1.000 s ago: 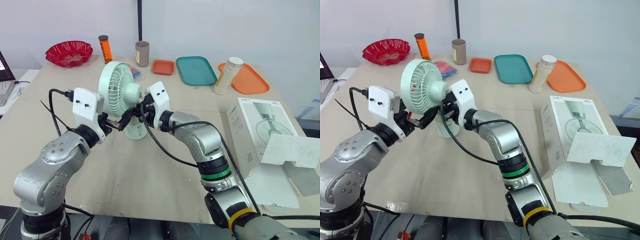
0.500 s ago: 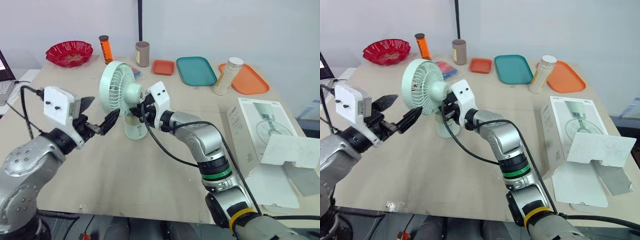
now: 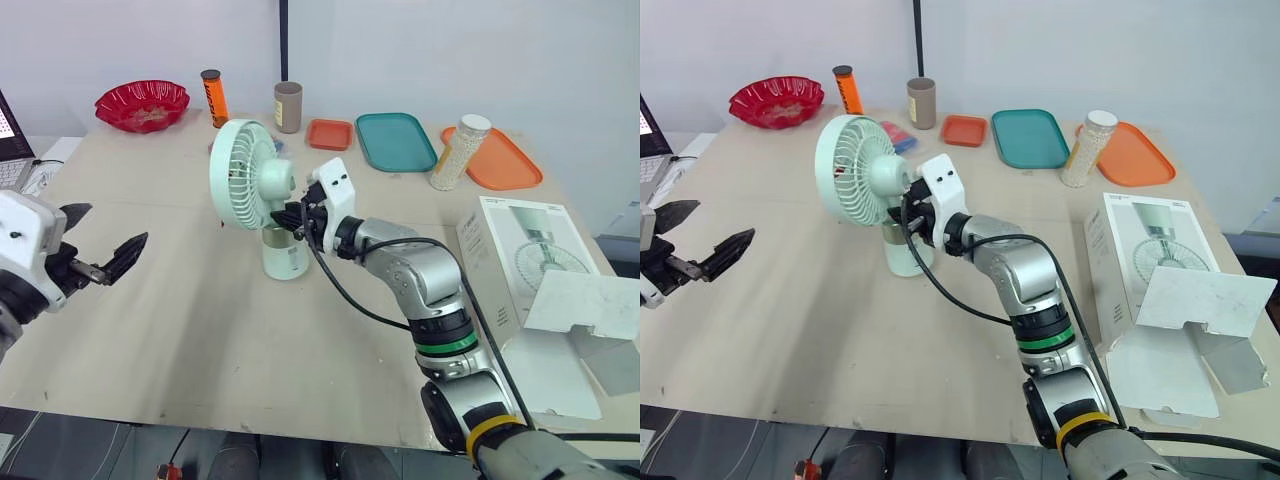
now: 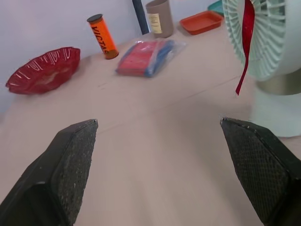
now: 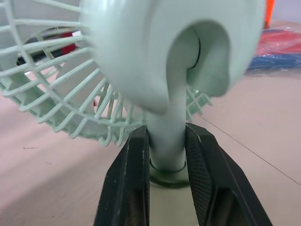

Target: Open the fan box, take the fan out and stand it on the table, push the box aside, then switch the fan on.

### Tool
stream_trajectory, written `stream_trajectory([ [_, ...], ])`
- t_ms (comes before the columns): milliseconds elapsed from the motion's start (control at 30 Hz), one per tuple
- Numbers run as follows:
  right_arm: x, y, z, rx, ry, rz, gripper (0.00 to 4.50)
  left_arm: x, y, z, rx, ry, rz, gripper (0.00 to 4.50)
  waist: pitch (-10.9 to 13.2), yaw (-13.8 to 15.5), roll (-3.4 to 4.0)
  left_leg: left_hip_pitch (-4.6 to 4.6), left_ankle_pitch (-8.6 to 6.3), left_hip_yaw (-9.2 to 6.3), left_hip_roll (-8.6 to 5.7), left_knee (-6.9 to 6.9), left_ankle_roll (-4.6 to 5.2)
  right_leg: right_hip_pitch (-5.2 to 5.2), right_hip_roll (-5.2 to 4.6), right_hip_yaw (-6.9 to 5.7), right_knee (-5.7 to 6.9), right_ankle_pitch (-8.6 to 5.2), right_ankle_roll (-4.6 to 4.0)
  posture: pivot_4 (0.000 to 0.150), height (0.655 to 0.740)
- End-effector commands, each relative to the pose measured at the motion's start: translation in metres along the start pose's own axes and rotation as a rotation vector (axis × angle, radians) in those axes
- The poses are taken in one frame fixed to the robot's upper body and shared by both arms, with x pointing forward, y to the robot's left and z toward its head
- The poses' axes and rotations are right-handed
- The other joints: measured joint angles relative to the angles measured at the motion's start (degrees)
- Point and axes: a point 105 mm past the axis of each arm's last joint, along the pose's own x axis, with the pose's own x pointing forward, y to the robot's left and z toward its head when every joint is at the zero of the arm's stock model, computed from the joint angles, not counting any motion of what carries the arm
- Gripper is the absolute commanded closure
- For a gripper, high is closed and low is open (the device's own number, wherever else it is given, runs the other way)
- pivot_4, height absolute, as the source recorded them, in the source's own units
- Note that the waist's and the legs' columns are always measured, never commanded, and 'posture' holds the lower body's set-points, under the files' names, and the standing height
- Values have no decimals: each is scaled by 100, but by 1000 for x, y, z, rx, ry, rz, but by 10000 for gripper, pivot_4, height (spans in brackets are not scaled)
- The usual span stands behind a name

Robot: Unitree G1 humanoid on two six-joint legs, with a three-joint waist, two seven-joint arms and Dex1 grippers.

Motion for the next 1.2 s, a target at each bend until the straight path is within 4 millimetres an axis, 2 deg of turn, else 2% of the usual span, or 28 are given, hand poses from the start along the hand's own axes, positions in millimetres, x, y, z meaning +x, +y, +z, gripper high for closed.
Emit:
stream_trajectory([
  [33,-18,14,37,-57,-143,87,34945,11,-6,-3,79,-29,-90,614,0,-4,0,0,0,0,0,-1,0,-1,0,0,0,0,0,1500,7400],
  [200,-38,21,27,-67,-113,146,34945,31,-14,-14,101,-50,-172,614,0,0,1,0,0,1,7,-5,0,-4,5,-2,0,2,-7,1500,7400],
  [633,-78,38,-20,-85,-29,146,34945,41,-38,-9,110,-106,-277,614,-2,-11,-4,3,-2,7,16,1,3,-1,10,0,4,3,-9,1500,7400],
  [900,-87,35,-20,-65,-28,109,34945,51,-48,-7,82,-129,-327,614,-2,-20,-4,13,-1,10,23,3,3,1,18,2,11,6,-14,1500,7400],
  [1067,-92,37,-25,-68,12,153,34945,48,-73,-20,109,-97,-523,614,-2,-16,-4,11,-1,11,21,2,3,2,16,3,10,5,-13,1500,7400],
  [1200,-94,41,-29,-89,42,203,34945,47,-82,-34,145,-73,-654,614,-2,-15,-3,12,-1,10,22,2,3,2,18,2,10,5,-13,1500,7400],
])
